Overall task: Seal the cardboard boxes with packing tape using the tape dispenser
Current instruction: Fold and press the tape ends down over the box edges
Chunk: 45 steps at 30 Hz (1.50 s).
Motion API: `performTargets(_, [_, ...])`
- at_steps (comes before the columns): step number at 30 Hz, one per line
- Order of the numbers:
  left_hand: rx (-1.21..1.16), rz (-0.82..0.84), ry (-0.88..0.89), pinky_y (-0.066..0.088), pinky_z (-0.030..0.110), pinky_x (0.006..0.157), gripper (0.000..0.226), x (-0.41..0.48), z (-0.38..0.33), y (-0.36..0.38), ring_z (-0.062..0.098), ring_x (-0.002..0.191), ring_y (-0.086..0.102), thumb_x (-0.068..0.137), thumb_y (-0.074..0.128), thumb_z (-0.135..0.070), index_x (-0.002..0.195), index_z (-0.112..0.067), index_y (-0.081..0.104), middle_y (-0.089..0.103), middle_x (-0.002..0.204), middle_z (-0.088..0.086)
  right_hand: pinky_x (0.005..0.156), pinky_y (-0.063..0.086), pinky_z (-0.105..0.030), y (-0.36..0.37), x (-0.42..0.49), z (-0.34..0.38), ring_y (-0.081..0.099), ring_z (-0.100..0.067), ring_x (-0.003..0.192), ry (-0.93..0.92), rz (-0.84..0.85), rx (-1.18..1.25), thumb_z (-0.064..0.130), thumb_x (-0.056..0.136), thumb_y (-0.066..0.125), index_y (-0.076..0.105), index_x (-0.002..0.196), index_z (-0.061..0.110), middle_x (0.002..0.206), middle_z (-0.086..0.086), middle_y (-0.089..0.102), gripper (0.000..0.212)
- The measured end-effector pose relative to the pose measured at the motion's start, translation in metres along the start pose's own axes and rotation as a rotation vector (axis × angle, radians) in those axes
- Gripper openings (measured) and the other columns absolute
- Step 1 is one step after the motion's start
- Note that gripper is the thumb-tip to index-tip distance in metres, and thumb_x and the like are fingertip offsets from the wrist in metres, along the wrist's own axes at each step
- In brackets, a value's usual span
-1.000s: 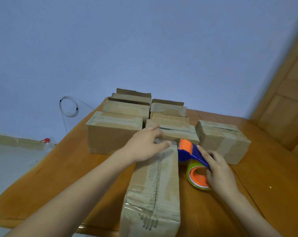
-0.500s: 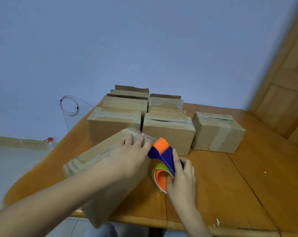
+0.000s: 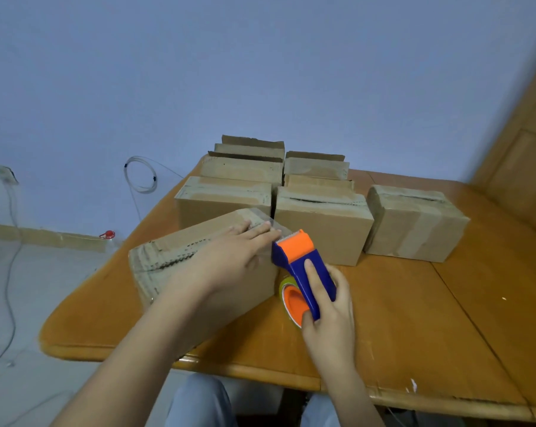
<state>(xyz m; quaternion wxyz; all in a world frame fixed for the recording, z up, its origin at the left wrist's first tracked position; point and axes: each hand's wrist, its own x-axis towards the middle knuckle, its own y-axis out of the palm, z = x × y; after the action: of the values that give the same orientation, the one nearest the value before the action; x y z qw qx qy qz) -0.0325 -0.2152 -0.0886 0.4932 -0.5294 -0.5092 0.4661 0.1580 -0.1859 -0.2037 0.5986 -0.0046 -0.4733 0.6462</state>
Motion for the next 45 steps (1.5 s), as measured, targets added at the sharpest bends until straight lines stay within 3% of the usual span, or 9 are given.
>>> performTargets(7, [-0.031,-0.004,-0.004,0.004,0.035,0.119,0.058,0.002,0.001,0.004,0.022,0.149,-0.002,0.105,0.034,-0.024,0.152,-0.038,0.003,0.000,0.162,-0.007,0.090,0.051,-0.030,-0.016,-0.004,0.002,0.034,-0.015,0.127,0.035,0.146,0.038,0.006,0.084,0.067,0.004,0.139,0.057,0.138,0.005,0.027,0.098])
performTargets(14, [-0.087,0.002,0.003,0.003,0.035,0.119,0.056,0.002,0.004,0.005,0.022,0.149,-0.003,0.105,0.033,-0.024,0.152,-0.039,0.006,0.000,0.162,-0.008,0.095,0.049,-0.030,-0.029,0.003,0.009,0.026,-0.014,0.132,0.018,0.270,-0.059,0.015,0.089,0.063,-0.011,0.135,0.056,0.142,0.006,0.013,0.097])
performTargets(24, [-0.155,0.025,0.000,0.007,0.039,0.121,0.055,0.003,0.008,0.005,0.021,0.149,-0.002,0.105,0.036,-0.024,0.151,-0.041,0.011,0.002,0.161,-0.011,0.099,0.040,-0.019,-0.042,0.003,0.018,0.014,-0.008,0.132,0.036,0.443,-0.201,0.026,0.095,0.054,-0.034,0.120,0.055,0.142,0.008,0.002,0.096])
performTargets(30, [-0.151,0.016,0.001,0.007,0.036,0.119,0.055,0.002,0.006,0.003,0.021,0.149,-0.002,0.104,0.037,-0.023,0.151,-0.039,0.011,0.003,0.161,-0.010,0.095,0.042,-0.018,-0.044,0.010,0.019,0.019,-0.008,0.131,0.039,0.470,-0.191,0.024,0.095,0.055,-0.026,0.124,0.057,0.143,0.007,0.010,0.092])
performTargets(35, [-0.175,0.010,0.016,0.004,0.036,0.119,0.055,0.002,0.008,0.004,0.020,0.149,-0.002,0.104,0.036,-0.023,0.151,-0.040,0.012,0.004,0.161,-0.011,0.081,0.039,-0.013,-0.055,0.023,0.013,0.029,-0.008,0.122,-0.003,0.509,-0.231,0.017,0.093,0.056,-0.013,0.136,0.054,0.142,0.005,0.018,0.089])
performTargets(39, [-0.172,0.010,0.024,0.004,0.034,0.118,0.054,0.002,0.008,0.004,0.020,0.149,-0.002,0.105,0.035,-0.022,0.151,-0.039,0.012,0.003,0.161,-0.011,0.085,0.044,-0.017,-0.065,0.040,0.009,0.031,-0.007,0.116,-0.037,0.562,-0.277,0.012,0.092,0.057,0.000,0.144,0.052,0.140,0.007,0.021,0.087])
performTargets(45, [-0.182,0.008,0.022,0.005,0.035,0.120,0.055,0.001,0.007,0.004,0.020,0.149,-0.003,0.105,0.035,-0.021,0.151,-0.040,0.013,0.003,0.161,-0.010,0.090,0.040,-0.018,-0.074,0.051,0.010,0.033,-0.011,0.120,-0.094,0.594,-0.379,0.012,0.093,0.055,-0.002,0.142,0.055,0.140,0.007,0.022,0.087])
